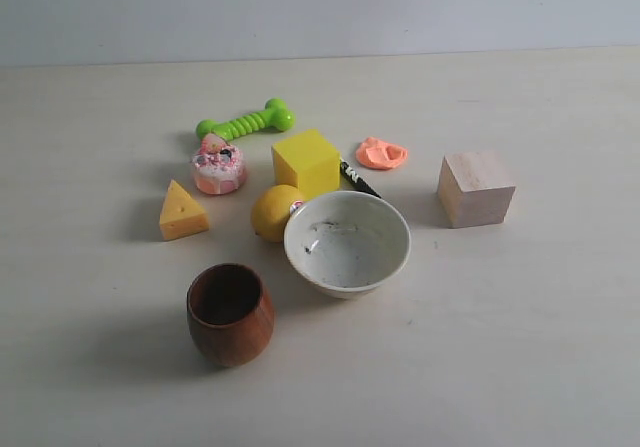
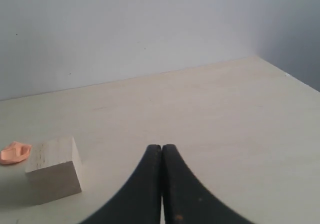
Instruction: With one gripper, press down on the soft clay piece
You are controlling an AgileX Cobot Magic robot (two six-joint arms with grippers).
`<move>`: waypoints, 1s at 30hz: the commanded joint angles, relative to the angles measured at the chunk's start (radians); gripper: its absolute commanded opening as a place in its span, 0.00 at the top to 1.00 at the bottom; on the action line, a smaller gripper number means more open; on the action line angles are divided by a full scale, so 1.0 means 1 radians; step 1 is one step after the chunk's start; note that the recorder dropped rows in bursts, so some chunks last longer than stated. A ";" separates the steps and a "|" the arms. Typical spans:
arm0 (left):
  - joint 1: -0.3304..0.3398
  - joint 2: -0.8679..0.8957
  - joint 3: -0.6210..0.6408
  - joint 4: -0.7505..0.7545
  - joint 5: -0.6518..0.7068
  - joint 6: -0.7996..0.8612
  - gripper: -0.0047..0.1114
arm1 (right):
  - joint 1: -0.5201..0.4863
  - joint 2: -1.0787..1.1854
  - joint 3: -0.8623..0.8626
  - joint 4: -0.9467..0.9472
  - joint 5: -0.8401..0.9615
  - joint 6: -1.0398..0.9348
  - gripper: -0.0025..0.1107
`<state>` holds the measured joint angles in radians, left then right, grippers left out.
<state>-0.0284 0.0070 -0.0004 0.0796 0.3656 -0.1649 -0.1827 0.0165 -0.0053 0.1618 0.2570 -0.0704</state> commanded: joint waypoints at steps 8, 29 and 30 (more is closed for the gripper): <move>-0.006 -0.007 0.000 -0.008 -0.008 0.005 0.96 | -0.004 -0.017 0.005 -0.093 0.062 0.070 0.98; -0.006 -0.007 0.000 -0.008 -0.008 0.005 0.96 | -0.004 -0.017 0.005 -0.098 0.080 0.038 0.98; -0.006 -0.007 0.000 -0.008 -0.008 0.005 0.96 | -0.004 -0.017 0.005 -0.098 0.080 0.038 0.98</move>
<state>-0.0284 0.0070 -0.0004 0.0796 0.3656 -0.1649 -0.1827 0.0059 -0.0053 0.0734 0.3405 -0.0253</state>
